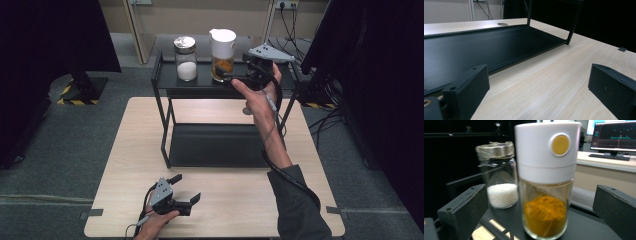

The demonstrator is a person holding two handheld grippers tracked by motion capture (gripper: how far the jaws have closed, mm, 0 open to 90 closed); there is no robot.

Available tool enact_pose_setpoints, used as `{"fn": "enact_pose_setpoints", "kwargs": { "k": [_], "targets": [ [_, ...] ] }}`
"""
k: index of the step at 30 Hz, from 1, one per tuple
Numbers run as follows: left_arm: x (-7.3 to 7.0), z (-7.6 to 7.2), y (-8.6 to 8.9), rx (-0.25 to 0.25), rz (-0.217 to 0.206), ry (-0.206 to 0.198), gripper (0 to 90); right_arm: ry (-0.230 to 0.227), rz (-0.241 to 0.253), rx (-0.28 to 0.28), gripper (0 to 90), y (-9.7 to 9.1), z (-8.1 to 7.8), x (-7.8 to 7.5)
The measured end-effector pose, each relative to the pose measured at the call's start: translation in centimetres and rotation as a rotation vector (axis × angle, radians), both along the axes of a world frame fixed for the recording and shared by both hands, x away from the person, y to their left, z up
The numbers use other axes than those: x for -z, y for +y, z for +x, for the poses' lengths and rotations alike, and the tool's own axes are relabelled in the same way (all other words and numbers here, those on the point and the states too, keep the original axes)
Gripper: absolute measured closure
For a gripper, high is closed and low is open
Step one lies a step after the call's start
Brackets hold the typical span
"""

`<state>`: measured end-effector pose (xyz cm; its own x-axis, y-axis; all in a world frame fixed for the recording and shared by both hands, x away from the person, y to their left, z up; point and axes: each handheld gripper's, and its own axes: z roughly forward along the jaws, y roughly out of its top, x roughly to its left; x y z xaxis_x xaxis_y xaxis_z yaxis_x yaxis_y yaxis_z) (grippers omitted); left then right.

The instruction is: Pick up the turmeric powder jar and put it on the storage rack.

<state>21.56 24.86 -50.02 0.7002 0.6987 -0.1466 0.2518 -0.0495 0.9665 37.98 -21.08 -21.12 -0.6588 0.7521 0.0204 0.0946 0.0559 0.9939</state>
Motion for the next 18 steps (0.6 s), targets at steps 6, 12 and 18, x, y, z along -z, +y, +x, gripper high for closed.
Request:
{"fn": "enact_pose_setpoints", "kwargs": {
  "k": [6, 12, 18],
  "targets": [
    [0.0, 0.0, 0.0, -0.001, 0.002, -0.002, 2.9, -0.021, -0.002, -0.013, 0.4, -0.9, -1.7, 0.7],
    [0.0, 0.0, -0.1, -0.002, 0.002, -0.002, 2.9, -0.037, 0.014, -0.042, 0.4, -2.3, -3.1, 1.9],
    [0.0, -0.1, -0.1, -0.006, 0.002, -0.004, 2.9, -0.059, 0.021, -0.075, 0.4, -3.3, -4.7, 3.3]
  ]
}}
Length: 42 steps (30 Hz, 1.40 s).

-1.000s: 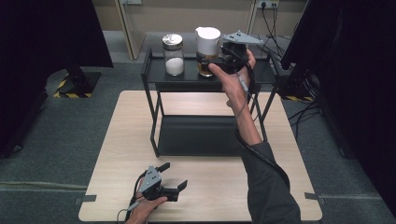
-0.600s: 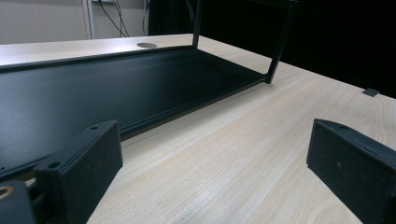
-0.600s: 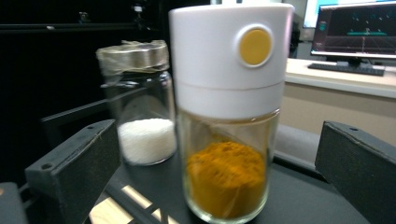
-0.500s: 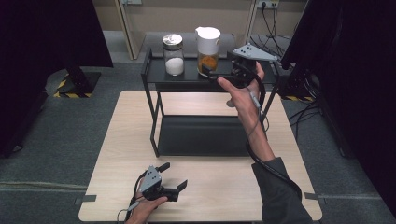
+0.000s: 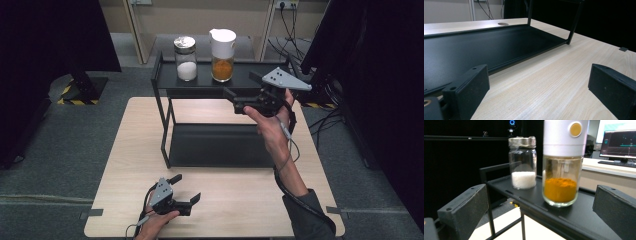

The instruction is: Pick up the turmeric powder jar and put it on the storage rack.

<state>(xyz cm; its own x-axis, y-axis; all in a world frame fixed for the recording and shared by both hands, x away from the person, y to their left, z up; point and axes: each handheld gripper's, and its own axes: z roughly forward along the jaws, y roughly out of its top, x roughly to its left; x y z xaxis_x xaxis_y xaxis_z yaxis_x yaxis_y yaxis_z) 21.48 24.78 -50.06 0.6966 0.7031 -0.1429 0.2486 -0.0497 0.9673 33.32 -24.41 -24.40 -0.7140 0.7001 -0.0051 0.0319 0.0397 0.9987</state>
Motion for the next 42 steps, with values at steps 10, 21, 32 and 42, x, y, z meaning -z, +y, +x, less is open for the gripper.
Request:
{"fn": "enact_pose_setpoints", "kwargs": {
  "k": [10, 21, 32, 42],
  "targets": [
    [0.0, 0.0, 0.0, -0.002, 0.000, 0.000, 2.9, -0.008, 0.015, -0.040, 0.4, -0.8, -1.4, 1.9],
    [0.0, -0.1, 0.0, -0.006, -0.001, -0.005, 2.9, -0.028, 0.026, -0.053, 0.4, -1.2, -2.7, 3.7],
    [0.0, -0.2, 0.0, -0.012, 0.001, -0.014, 2.9, -0.024, 0.036, -0.083, 0.4, -1.5, -4.0, 5.9],
    [0.0, -0.2, -0.1, -0.014, 0.002, -0.016, 2.9, -0.029, 0.026, -0.089, 0.4, -1.9, -5.4, 8.1]
  ]
}}
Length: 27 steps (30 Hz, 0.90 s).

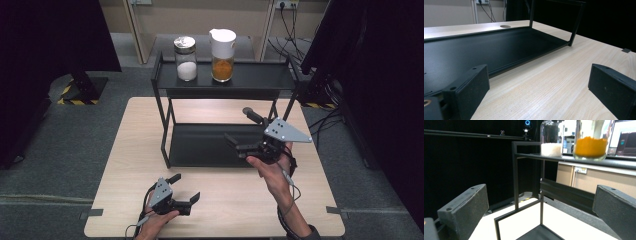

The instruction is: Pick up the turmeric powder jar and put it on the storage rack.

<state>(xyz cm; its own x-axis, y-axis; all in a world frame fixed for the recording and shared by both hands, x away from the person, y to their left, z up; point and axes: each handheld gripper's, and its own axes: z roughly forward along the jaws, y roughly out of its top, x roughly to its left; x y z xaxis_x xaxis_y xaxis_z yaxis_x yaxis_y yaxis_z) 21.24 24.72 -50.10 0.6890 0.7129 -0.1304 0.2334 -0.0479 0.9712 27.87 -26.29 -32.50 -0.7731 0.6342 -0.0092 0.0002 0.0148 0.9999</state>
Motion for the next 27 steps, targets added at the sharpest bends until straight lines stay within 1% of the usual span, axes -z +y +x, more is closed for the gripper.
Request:
{"fn": "enact_pose_setpoints", "kwargs": {
  "k": [1, 4, 8, 11, 12, 13, 18, 19, 20, 21, 27],
  "targets": [
    [0.0, 0.0, 0.0, -0.001, 0.001, -0.001, 2.9, 0.004, 0.007, -0.002, 0.4, -0.2, -0.3, 0.6],
    [0.0, -0.1, 0.0, -0.003, 0.001, -0.003, 2.9, 0.007, 0.004, -0.003, 0.4, -0.4, -0.7, 1.2],
    [0.0, 0.0, 0.0, -0.005, 0.003, -0.002, 2.9, -0.003, -0.016, 0.004, 0.4, -0.5, -1.3, 1.9],
    [0.0, -0.1, 0.0, -0.006, 0.004, -0.005, 2.9, 0.005, -0.010, -0.005, 0.4, -0.6, -1.5, 2.7],
    [0.0, -0.1, 0.0, -0.006, 0.004, -0.005, 3.0, 0.005, -0.010, -0.005, 0.4, -0.6, -1.5, 2.7],
    [0.0, -0.1, 0.0, -0.007, 0.003, -0.005, 3.0, 0.008, -0.007, -0.008, 0.4, -0.7, -1.7, 3.2],
    [0.0, -0.1, 0.0, -0.009, 0.004, -0.005, 2.9, 0.012, -0.016, -0.010, 0.4, -0.5, -2.4, 4.4],
    [0.0, -0.1, 0.0, -0.009, 0.004, -0.005, 2.9, 0.012, -0.016, -0.010, 0.4, -0.5, -2.4, 4.4],
    [0.0, -0.1, 0.0, -0.009, 0.003, -0.005, 3.0, 0.019, -0.014, -0.014, 0.4, -0.5, -2.6, 5.0],
    [0.0, -0.1, 0.0, -0.010, 0.003, -0.006, 3.0, 0.019, -0.014, -0.014, 0.4, -0.5, -2.6, 5.0],
    [0.0, -0.1, 0.0, -0.011, 0.003, -0.005, 3.0, 0.036, -0.020, -0.016, 0.4, -0.4, -2.9, 6.3]
  ]
}}
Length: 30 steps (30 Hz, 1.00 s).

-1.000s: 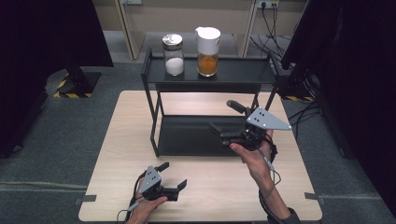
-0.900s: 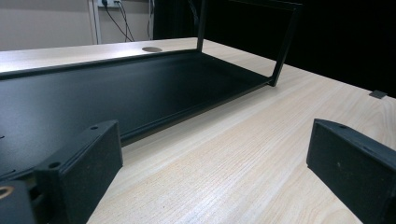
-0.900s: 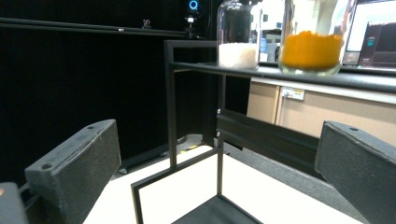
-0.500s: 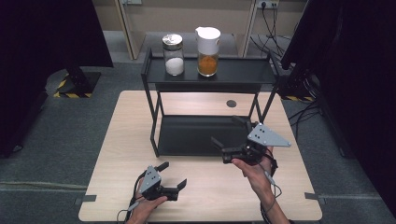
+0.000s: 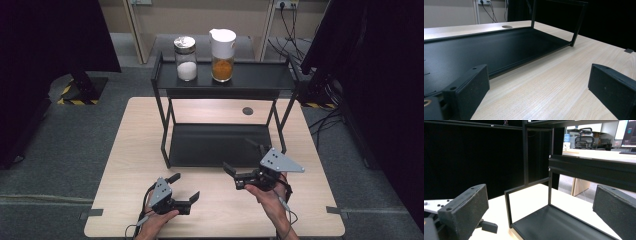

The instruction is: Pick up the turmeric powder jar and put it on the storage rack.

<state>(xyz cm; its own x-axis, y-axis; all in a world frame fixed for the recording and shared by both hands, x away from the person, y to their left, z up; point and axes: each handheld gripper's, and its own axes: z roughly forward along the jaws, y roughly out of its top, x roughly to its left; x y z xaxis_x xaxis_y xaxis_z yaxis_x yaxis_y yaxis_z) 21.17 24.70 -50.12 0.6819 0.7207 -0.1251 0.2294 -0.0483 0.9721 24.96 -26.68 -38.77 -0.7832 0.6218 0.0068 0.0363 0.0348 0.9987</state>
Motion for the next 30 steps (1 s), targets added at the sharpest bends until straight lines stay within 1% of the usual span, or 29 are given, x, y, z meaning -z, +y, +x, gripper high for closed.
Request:
{"fn": "enact_pose_setpoints", "kwargs": {
  "k": [4, 11, 12, 13, 19, 20, 21, 26, 30],
  "targets": [
    [0.0, 0.0, 0.0, -0.002, -0.001, -0.002, 3.0, 0.007, -0.009, 0.005, 0.4, 0.1, -0.3, 0.9],
    [0.0, 0.0, 0.0, -0.005, 0.000, -0.002, 3.0, 0.049, -0.003, 0.006, 0.4, 0.0, -0.6, 2.6],
    [0.0, 0.0, 0.0, -0.006, 0.000, -0.003, 3.0, 0.058, -0.008, 0.008, 0.4, 0.0, -0.6, 3.0],
    [0.0, 0.0, 0.0, -0.006, 0.000, -0.003, 3.0, 0.058, -0.008, 0.008, 0.4, 0.0, -0.6, 3.0],
    [0.0, 0.0, 0.0, -0.009, 0.000, -0.003, 3.0, 0.088, -0.013, 0.011, 0.4, 0.1, -0.8, 4.6],
    [0.0, 0.0, 0.0, -0.009, 0.000, -0.004, 3.0, 0.088, -0.013, 0.011, 0.4, 0.1, -0.8, 4.6],
    [0.0, 0.0, 0.0, -0.010, -0.001, -0.005, 3.0, 0.092, -0.016, 0.010, 0.4, 0.1, -0.9, 5.0],
    [0.1, 0.0, 0.1, -0.008, -0.002, -0.006, 3.0, 0.100, -0.023, 0.010, 0.4, 0.1, -1.0, 5.8],
    [0.1, 0.0, 0.1, -0.010, -0.005, -0.003, 3.0, 0.117, -0.020, 0.008, 0.4, 0.2, -0.9, 6.5]
  ]
}}
